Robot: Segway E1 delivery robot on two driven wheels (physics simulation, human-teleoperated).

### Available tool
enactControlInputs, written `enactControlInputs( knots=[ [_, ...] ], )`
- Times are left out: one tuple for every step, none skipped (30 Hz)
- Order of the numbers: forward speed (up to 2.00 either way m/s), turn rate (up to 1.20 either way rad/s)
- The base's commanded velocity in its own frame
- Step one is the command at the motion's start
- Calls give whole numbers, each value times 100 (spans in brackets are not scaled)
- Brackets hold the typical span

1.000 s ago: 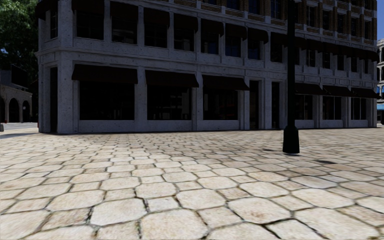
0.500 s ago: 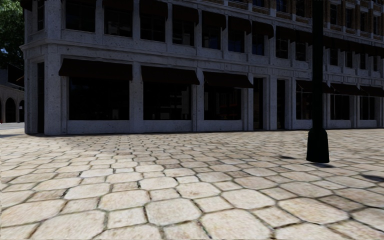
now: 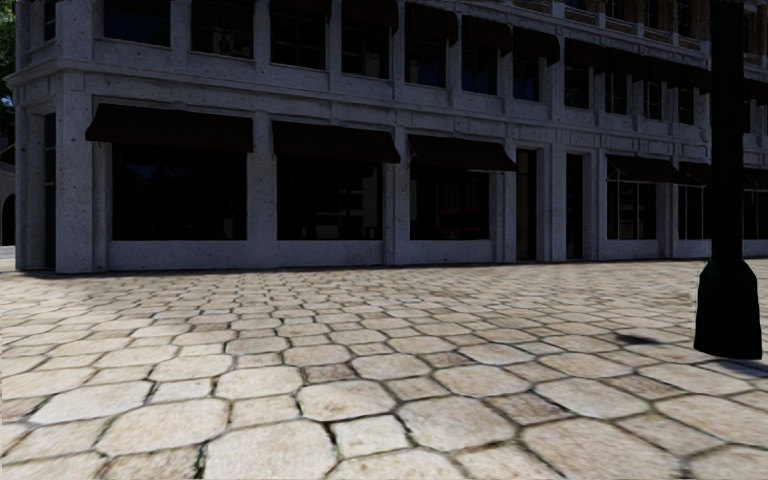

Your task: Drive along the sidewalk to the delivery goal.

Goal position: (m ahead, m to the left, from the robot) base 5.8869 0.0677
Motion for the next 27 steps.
enactControlInputs(
  knots=[
    [199, 0],
    [199, 0],
    [199, 0],
    [199, 0],
    [199, 0],
    [199, 0],
    [199, 0],
    [199, 0],
    [199, 0],
    [199, 0],
    [199, 0],
    [199, 0],
    [199, 0],
    [199, 0],
    [199, 0],
    [199, 0],
    [199, 0],
    [199, 0],
    [199, 0],
    [199, 0],
    [199, 0],
    [199, 0],
    [199, 0],
    [199, 0],
    [199, 0],
    [199, 0],
    [199, 0]
  ],
)
